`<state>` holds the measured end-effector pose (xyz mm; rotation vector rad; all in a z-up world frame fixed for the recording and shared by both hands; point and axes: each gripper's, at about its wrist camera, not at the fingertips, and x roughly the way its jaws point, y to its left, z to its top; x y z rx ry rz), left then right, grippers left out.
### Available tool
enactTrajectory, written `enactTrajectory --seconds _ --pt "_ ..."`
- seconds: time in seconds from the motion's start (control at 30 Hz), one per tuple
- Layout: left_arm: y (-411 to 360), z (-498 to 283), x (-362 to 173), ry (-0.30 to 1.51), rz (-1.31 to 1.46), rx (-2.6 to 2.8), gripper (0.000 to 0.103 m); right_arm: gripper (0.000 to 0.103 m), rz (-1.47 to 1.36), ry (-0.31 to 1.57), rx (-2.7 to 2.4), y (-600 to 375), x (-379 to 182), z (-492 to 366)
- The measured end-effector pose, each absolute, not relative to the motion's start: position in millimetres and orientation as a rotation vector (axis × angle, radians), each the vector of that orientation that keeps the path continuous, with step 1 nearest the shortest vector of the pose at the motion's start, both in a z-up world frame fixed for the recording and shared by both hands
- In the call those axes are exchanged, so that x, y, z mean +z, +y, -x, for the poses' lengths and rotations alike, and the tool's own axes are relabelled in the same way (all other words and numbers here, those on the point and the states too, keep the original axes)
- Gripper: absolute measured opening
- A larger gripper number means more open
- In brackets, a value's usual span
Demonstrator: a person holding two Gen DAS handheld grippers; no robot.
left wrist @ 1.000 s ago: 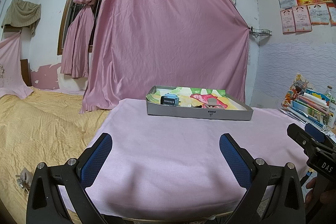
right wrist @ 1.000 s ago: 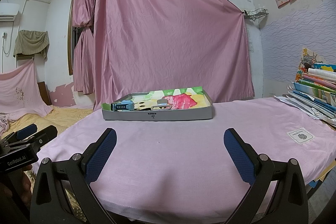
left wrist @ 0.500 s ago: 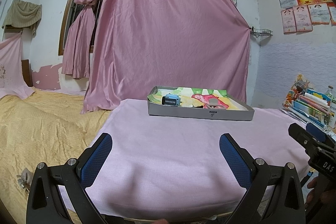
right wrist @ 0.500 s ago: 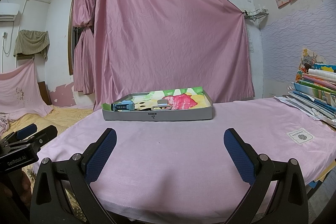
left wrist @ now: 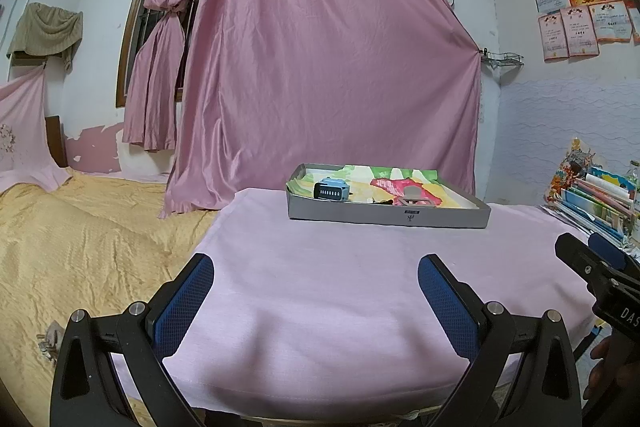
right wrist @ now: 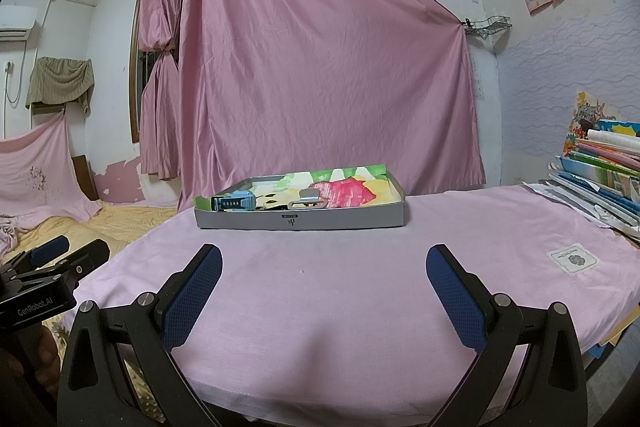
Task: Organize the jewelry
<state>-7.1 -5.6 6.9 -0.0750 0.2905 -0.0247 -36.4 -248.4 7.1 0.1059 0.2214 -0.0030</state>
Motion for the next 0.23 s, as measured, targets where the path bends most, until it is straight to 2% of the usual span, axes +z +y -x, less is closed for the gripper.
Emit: enactTrajectory --seconds 0.23 --pt "-5.0 6.3 7.2 0.295 0.072 -0.027 0.103 0.100 -0.108 0.224 -0.001 -246.8 5.6 36.2"
